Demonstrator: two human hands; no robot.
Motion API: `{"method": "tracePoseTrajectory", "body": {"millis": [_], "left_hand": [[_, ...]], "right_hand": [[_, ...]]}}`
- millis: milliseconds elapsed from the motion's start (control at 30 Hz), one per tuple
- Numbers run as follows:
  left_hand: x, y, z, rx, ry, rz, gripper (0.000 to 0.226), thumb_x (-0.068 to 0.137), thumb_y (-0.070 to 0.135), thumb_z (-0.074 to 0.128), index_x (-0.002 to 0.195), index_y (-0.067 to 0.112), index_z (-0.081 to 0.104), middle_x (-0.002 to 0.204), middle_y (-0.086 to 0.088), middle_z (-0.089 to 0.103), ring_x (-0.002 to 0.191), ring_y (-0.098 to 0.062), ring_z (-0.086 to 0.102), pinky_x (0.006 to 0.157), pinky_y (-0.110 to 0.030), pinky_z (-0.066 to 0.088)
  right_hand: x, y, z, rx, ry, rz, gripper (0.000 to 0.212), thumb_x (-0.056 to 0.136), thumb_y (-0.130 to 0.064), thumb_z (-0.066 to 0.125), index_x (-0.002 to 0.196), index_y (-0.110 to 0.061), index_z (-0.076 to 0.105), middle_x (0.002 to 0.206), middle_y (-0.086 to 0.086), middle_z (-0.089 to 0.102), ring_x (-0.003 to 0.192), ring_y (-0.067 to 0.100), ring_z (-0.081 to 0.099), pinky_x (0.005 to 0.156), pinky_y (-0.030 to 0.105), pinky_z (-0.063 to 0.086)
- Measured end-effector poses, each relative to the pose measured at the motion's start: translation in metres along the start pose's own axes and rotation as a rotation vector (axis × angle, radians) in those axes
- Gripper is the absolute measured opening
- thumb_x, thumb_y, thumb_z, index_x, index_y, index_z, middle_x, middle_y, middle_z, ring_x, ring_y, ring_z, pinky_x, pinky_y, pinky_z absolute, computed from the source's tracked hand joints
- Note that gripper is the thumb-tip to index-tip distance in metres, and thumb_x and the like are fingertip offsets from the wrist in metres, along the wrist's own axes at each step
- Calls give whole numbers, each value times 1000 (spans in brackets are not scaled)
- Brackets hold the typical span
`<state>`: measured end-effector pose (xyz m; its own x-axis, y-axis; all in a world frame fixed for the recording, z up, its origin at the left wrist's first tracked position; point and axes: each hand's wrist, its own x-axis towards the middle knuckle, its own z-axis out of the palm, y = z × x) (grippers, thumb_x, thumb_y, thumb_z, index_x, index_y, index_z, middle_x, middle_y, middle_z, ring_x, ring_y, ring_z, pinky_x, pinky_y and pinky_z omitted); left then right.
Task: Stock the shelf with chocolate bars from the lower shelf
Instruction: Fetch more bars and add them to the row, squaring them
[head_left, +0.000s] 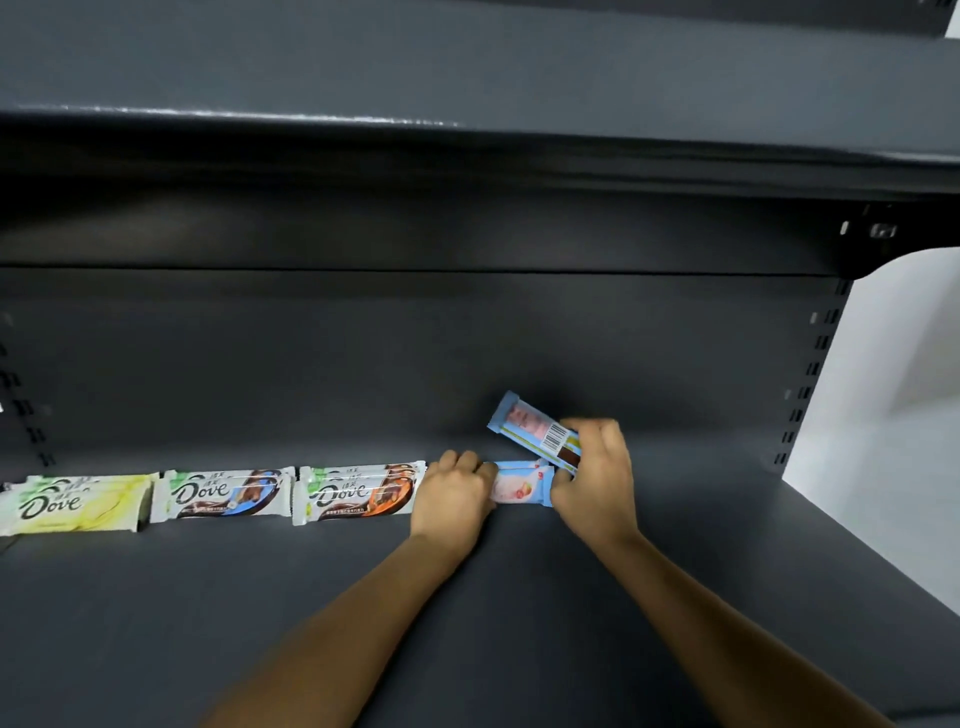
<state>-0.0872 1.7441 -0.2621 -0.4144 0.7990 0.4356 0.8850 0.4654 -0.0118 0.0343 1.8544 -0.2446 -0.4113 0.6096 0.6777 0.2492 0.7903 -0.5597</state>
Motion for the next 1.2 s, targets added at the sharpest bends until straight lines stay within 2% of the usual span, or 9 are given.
{"method": "tracePoseTrajectory", "body": {"millis": [267, 533, 633, 733, 800, 900, 967, 1033, 1200], "left_hand": [[4, 2, 8, -65, 23, -74, 29, 92, 22, 49, 119, 17, 59, 119, -1, 53, 107, -22, 46, 89, -30, 40], [3, 5, 8, -18, 8, -76, 30, 92, 20, 47, 121, 15, 56, 121, -2, 51, 107, -23, 46, 89, -30, 40], [2, 9, 4, -22, 24, -81, 37, 91, 25, 49, 126, 15, 50, 122, -3, 49, 108, -24, 44, 92, -31, 39], [-1, 17, -8, -147, 173, -65, 45, 83, 24, 58, 125, 11, 51, 119, -6, 51, 107, -27, 46, 92, -37, 43], [0, 20, -16, -189, 236, -53, 47, 79, 21, 61, 125, 11, 53, 120, -7, 52, 107, -28, 48, 92, -39, 44], [-2, 19, -24, -259, 273, -93, 48, 79, 19, 61, 126, 11, 54, 122, -7, 53, 109, -27, 49, 96, -37, 43], [-5, 16, -26, -297, 288, -114, 44, 82, 18, 60, 125, 11, 56, 121, -6, 54, 109, -25, 50, 97, -34, 42], [-8, 12, -27, -344, 277, -152, 40, 85, 20, 59, 124, 13, 56, 121, -5, 55, 110, -23, 49, 97, -30, 40], [-13, 12, -36, -607, 201, -310, 32, 90, 29, 59, 118, 13, 62, 110, -2, 66, 103, -17, 60, 87, -24, 44]], "right_hand": [[-1, 13, 9, 0, -16, 10, 54, 57, 2, 62, 105, -22, 54, 104, 0, 48, 92, 25, 55, 78, 47, 50], [-10, 11, 9, 45, -42, -11, 55, 57, 8, 58, 107, -14, 57, 106, 2, 48, 95, 26, 55, 83, 44, 50], [-11, 9, 7, 69, -56, -1, 55, 60, 8, 60, 111, -12, 58, 109, 3, 49, 98, 25, 56, 87, 37, 48], [-11, 5, 4, 123, -90, 37, 53, 67, 6, 64, 117, -11, 58, 113, 2, 51, 100, 19, 56, 87, 16, 39], [-9, 1, 3, 168, -98, 25, 49, 72, 5, 64, 118, -10, 60, 113, 3, 53, 100, 17, 56, 87, 9, 34], [-4, -8, -2, 253, -101, 54, 33, 83, 1, 58, 115, -8, 63, 111, 3, 58, 99, 16, 58, 90, 19, 41], [-2, -11, -6, 288, -145, 93, 24, 91, -6, 53, 110, -11, 65, 102, 0, 63, 93, 15, 61, 84, 26, 48], [-1, -13, -11, 345, -209, 151, 22, 93, -9, 49, 106, -14, 65, 95, 0, 67, 88, 13, 64, 77, 27, 51], [-2, -19, -17, 546, -277, 302, 21, 96, -7, 45, 107, -12, 62, 98, 2, 68, 76, 5, 69, 60, 14, 51]]}}
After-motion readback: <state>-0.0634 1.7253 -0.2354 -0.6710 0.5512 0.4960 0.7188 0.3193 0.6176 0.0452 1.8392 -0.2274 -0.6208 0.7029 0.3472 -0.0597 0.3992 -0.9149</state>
